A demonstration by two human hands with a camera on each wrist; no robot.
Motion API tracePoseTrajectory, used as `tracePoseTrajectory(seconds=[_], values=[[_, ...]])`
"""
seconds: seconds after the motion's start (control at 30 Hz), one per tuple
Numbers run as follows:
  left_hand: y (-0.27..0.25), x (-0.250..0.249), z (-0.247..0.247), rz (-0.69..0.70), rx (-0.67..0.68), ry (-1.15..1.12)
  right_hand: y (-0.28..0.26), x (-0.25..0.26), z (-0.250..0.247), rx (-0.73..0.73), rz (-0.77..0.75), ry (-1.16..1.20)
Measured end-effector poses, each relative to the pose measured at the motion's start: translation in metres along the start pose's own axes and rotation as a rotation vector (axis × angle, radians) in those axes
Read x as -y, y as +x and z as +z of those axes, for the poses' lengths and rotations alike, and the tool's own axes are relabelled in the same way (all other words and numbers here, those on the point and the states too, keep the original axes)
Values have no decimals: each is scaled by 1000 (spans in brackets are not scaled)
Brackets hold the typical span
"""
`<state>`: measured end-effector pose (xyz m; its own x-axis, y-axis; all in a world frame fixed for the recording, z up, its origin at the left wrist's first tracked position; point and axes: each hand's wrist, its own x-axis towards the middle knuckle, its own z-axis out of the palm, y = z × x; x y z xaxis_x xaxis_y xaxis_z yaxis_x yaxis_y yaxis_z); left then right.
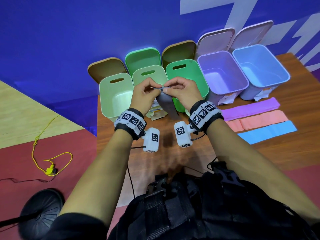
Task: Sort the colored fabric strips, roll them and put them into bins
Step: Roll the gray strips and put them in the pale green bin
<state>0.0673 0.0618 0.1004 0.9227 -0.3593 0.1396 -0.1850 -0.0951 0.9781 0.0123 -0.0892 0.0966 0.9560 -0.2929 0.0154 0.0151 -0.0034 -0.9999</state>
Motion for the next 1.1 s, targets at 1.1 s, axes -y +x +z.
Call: tracePoseTrajectory(seconds=[1.1], values=[[-2, 1, -6, -145, -2, -40, 1, -9, -3, -64, 24, -26]])
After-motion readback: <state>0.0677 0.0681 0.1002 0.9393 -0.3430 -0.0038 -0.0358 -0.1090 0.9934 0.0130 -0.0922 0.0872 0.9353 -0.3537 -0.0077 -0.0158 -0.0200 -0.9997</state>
